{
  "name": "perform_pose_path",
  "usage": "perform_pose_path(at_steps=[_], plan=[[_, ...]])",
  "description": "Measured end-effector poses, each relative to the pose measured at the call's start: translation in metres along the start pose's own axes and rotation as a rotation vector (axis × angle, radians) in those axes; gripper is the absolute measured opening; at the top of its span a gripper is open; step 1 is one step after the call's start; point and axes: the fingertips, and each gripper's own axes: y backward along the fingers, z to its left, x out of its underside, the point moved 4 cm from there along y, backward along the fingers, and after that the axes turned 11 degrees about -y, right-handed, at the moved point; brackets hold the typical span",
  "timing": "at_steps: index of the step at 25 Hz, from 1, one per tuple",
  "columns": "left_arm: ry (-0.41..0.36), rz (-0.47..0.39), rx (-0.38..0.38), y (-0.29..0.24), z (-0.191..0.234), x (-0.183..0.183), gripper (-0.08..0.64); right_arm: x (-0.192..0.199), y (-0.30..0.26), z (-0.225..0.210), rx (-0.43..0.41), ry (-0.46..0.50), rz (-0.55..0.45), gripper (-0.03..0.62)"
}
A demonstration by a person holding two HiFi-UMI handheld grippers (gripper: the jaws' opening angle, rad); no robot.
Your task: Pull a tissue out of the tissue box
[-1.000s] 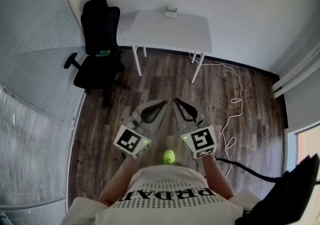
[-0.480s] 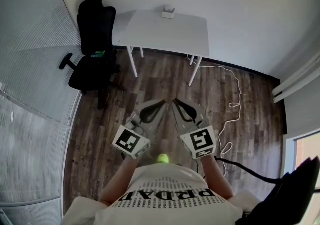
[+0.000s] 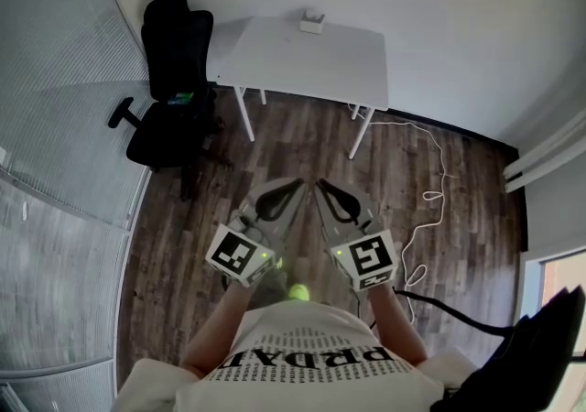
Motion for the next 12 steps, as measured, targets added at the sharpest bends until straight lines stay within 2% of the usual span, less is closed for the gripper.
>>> perform_pose_path(at_steps=[12], plan=[[0.022, -0.016, 0.027, -0.026, 0.067, 0.015, -0.006, -0.010, -0.069, -0.026, 0.036, 0.005, 0.028, 0.028]])
